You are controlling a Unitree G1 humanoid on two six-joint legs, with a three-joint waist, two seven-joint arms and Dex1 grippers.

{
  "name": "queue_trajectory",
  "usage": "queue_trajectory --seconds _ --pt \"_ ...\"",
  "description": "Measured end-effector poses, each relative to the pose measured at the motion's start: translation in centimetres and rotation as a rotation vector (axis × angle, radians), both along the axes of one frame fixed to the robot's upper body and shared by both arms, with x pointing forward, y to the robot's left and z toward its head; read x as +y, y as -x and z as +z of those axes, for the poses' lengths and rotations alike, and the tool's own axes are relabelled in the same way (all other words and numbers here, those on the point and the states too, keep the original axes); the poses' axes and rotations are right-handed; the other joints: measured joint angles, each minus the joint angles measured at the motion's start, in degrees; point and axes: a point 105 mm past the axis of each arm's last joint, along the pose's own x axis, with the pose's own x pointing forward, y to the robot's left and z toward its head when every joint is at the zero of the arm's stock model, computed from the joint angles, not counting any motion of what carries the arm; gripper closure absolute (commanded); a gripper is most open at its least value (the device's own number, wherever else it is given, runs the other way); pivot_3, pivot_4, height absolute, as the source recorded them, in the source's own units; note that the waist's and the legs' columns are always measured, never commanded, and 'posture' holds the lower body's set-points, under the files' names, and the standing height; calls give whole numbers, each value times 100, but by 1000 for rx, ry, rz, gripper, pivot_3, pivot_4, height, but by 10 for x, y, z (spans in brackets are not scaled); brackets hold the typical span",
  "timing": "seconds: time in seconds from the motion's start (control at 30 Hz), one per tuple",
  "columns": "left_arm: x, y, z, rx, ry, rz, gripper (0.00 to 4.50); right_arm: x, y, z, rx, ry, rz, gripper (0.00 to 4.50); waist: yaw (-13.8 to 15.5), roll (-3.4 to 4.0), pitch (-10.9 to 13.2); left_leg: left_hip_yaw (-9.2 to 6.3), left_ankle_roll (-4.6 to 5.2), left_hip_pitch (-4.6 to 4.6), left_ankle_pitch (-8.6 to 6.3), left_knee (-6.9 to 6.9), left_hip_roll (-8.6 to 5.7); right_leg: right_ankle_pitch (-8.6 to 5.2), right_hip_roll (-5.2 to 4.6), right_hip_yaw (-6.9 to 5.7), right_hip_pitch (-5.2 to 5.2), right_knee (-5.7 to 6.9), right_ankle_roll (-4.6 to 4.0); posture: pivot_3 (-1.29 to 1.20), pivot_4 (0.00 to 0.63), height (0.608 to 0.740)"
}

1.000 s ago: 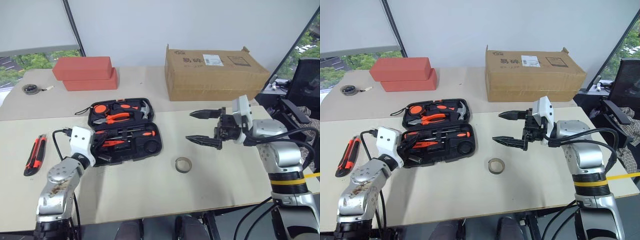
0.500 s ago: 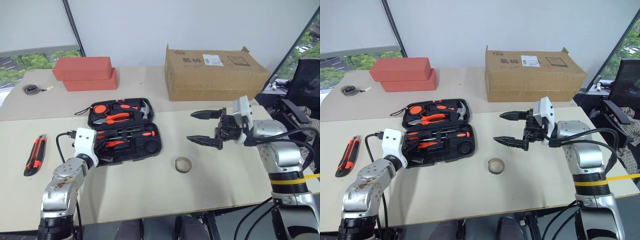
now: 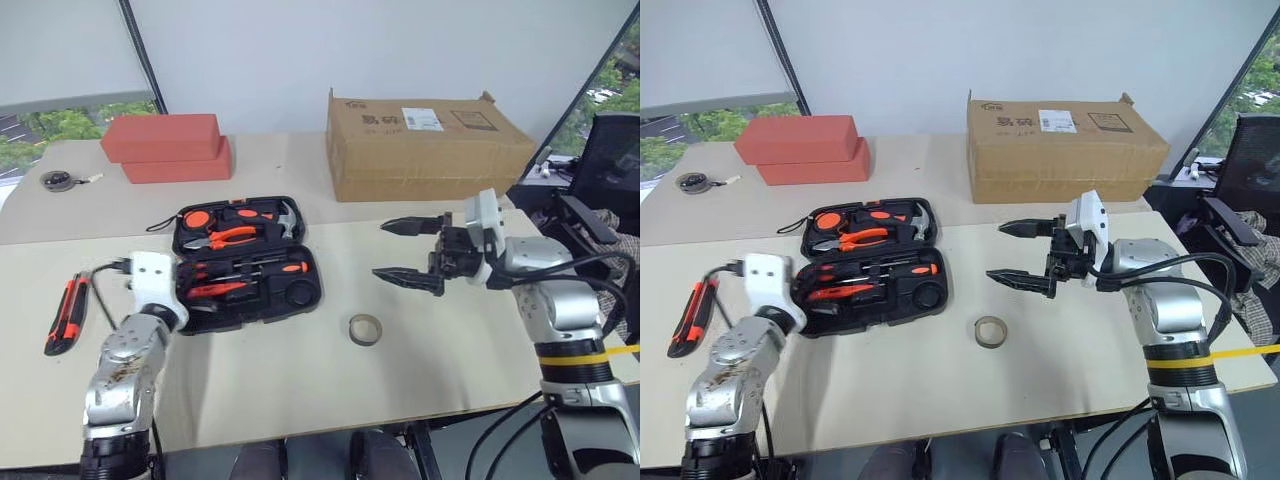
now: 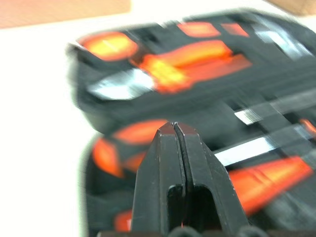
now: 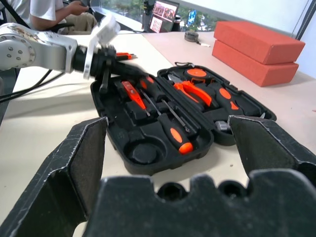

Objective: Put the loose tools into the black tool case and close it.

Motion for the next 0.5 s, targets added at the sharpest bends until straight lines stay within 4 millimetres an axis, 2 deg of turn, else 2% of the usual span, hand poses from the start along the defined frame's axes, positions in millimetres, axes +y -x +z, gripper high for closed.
queue_trajectory --seconds 0.07,0.13,0.23,0.3,0.5 --pt "29 12 10 -22 -20 141 2563 3 -1 -1 5 -9 13 0 2 0 0 4 1 0 -1 -3 -2 0 0 0 0 -1 0 0 150 713" --pt "49 24 11 -3 -36 220 1823 7 -2 -2 15 -19 31 0 3 0 0 6 4 -2 -3 -4 -4 0 -1 1 -1 -2 0 0 150 713" --pt "77 41 -3 71 -30 294 574 11 -3 3 5 -24 52 0 14 0 0 6 4 -4 -3 -3 -3 -1 -2 -3 -3 -10 1 0 150 713" --pt "91 49 -13 115 -5 315 25 12 -4 4 2 -25 60 0 32 0 1 6 3 -7 -3 -3 -2 -1 -2 -9 -2 -14 1 0 150 713" --pt "129 59 -34 235 20 314 25 13 -5 4 4 -26 71 0 28 -1 1 3 -28 -18 -20 -3 2 -4 -8 -12 -21 -16 6 0 150 713"
